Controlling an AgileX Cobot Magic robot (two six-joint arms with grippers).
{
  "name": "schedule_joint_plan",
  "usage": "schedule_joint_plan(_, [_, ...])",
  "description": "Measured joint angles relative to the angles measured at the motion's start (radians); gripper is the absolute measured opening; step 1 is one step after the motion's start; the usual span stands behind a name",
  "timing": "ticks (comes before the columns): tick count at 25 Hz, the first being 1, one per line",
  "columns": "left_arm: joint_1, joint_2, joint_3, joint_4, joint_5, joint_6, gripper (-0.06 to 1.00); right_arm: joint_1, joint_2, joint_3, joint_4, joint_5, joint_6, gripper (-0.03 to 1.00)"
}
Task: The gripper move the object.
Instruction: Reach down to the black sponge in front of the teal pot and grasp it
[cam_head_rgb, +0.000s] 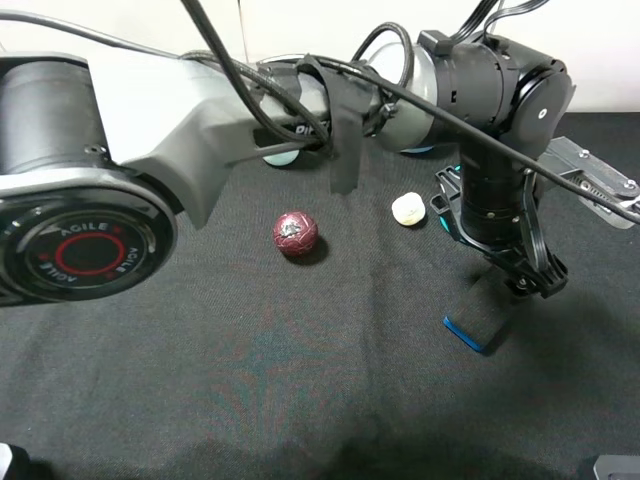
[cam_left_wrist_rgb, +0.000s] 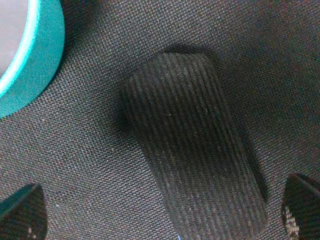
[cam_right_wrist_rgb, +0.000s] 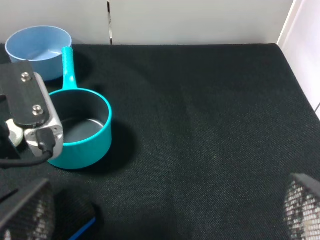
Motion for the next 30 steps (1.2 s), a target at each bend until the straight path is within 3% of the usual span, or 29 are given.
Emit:
schedule_joint_plan(6, [-0.009, 0.025, -0.002, 0.003, 0.02, -0.045, 0.99, 0.0, 0.0, 0.0, 0.002, 0.0, 0.0, 0.69])
schedule_joint_plan(19, [-0.055, 0.053, -0.013, 0.146, 0.015, -0.204, 0.99, 0.0, 0.0, 0.0, 0.005, 0.0, 0.0, 0.69])
schedule_joint_plan(30, [-0.084, 0.084, -0.031, 0.157, -0.023, -0.289, 0.99, 0.0, 0.0, 0.0, 0.006, 0.0, 0.0, 0.69])
